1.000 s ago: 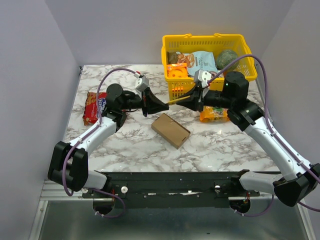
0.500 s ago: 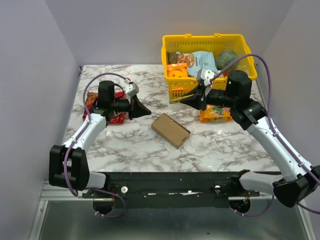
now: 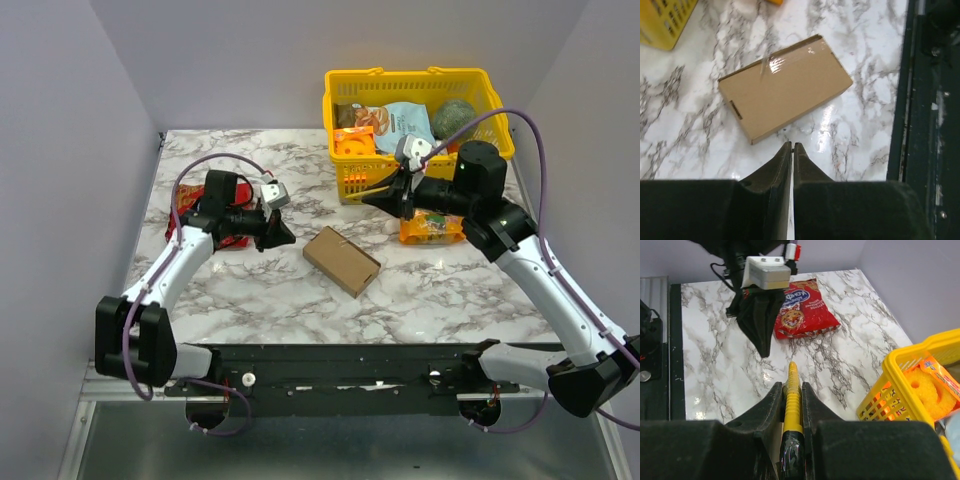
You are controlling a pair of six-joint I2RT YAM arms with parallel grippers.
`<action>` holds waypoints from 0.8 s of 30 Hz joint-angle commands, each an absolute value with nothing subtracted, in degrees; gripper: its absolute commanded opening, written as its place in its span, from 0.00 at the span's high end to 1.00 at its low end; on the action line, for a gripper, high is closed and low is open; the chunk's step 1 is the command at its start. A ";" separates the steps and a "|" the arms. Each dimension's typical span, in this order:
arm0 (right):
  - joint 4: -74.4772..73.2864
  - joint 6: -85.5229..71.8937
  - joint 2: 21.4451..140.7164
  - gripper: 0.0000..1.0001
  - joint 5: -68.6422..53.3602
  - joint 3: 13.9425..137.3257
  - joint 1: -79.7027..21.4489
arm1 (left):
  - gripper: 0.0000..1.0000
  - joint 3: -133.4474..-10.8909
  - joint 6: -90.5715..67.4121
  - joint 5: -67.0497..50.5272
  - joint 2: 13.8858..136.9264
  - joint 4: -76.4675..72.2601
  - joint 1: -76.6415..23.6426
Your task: Unpack the express box
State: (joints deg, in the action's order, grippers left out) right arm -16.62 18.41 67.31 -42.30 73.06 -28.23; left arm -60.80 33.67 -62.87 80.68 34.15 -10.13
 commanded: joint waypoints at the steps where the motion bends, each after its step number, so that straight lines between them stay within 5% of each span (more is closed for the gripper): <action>1: -18.71 13.63 67.24 1.00 -34.11 74.18 -28.21 | 0.85 -53.35 5.48 -40.36 75.14 4.86 -13.61; 12: -19.78 11.43 61.26 1.00 -15.92 64.96 -28.21 | 0.63 -58.26 -5.70 -27.94 87.52 9.93 -22.06; 24: -17.50 9.67 57.57 1.00 -8.08 54.68 -25.49 | 0.60 -70.66 -0.26 -34.17 102.74 19.16 -22.50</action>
State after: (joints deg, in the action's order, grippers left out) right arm -19.38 11.38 58.37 -11.14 57.34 -26.79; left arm -66.24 -2.57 -32.03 99.72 15.14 -22.35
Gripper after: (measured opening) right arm 0.246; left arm 0.390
